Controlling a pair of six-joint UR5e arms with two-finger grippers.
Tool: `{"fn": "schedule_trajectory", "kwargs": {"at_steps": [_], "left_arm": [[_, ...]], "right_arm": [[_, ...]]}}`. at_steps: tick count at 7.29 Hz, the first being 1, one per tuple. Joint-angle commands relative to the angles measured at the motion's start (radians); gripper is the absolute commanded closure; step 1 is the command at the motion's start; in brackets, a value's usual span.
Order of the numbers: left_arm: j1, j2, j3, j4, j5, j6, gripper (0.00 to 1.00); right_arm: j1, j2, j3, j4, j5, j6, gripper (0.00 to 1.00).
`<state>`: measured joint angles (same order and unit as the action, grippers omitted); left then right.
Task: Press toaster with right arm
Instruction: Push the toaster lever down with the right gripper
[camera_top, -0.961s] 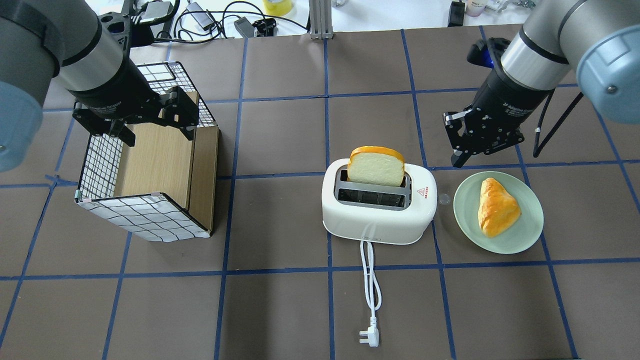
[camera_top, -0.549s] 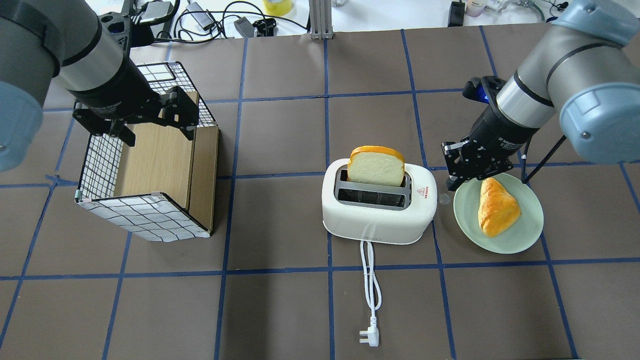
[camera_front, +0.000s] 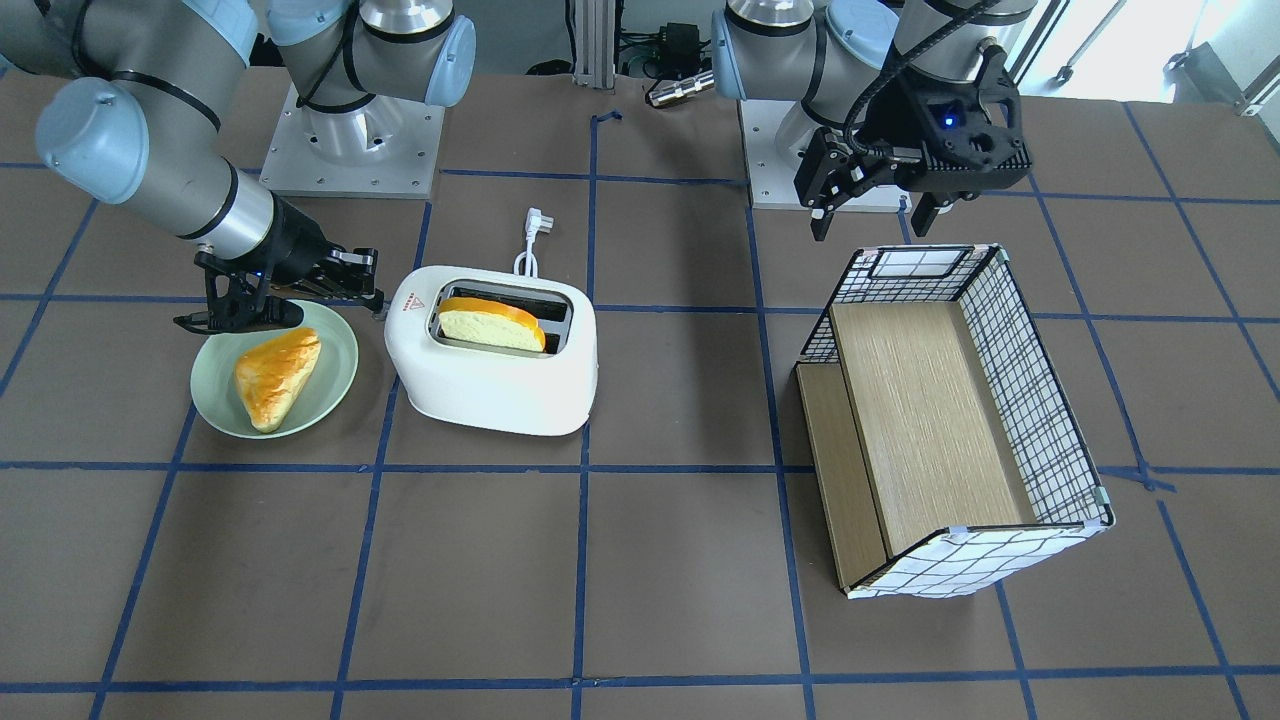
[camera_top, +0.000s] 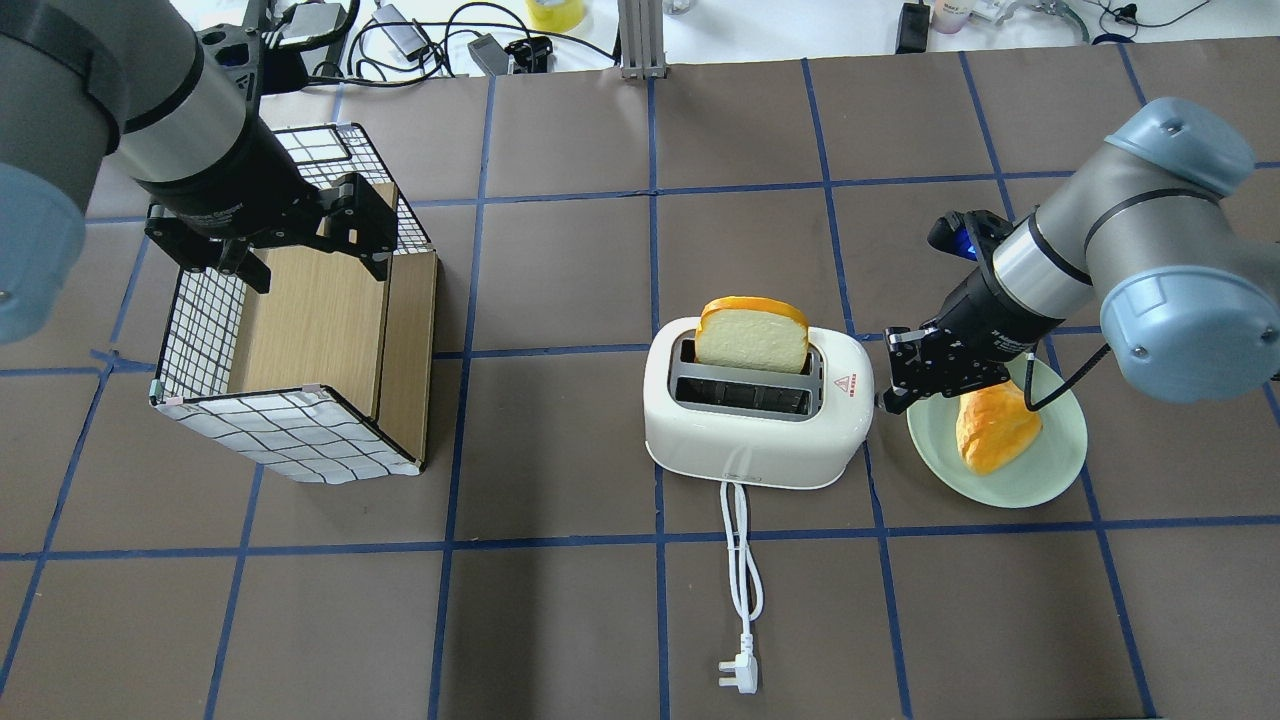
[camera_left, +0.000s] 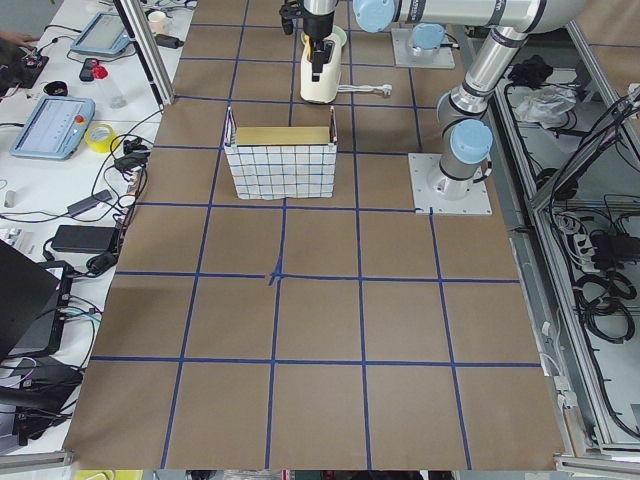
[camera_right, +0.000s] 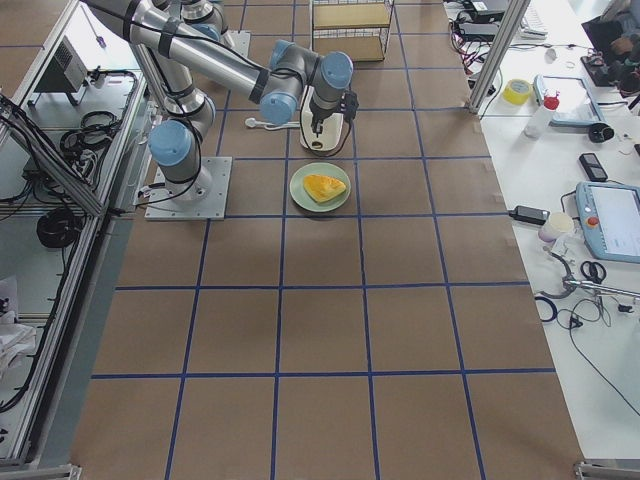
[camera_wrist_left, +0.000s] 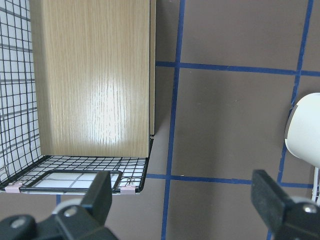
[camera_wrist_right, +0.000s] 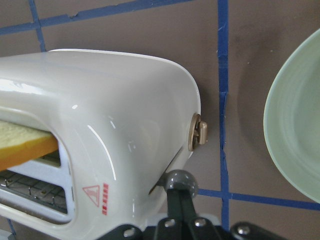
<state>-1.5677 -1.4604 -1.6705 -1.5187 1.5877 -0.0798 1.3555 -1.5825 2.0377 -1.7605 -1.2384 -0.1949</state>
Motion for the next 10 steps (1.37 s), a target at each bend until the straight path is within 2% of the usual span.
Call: {"fn": "schedule_trajectory", "kwargs": {"at_steps": [1,8,10], "left_arm": [[0.0,0.0,0.0,0.0,0.0,0.0,0.0],[0.0,0.0,0.0,0.0,0.0,0.0,0.0],[0.0,0.0,0.0,0.0,0.0,0.0,0.0]], "right_arm": [[-0.001,0.015,0.003,-0.013,0.005,-0.001,1.0],[-0.012,0.075,0.01,-0.04,0.005,-0.021,1.0],[-0.012,0.085,0.035,-0.082,0.004,-0.023,1.0]]}}
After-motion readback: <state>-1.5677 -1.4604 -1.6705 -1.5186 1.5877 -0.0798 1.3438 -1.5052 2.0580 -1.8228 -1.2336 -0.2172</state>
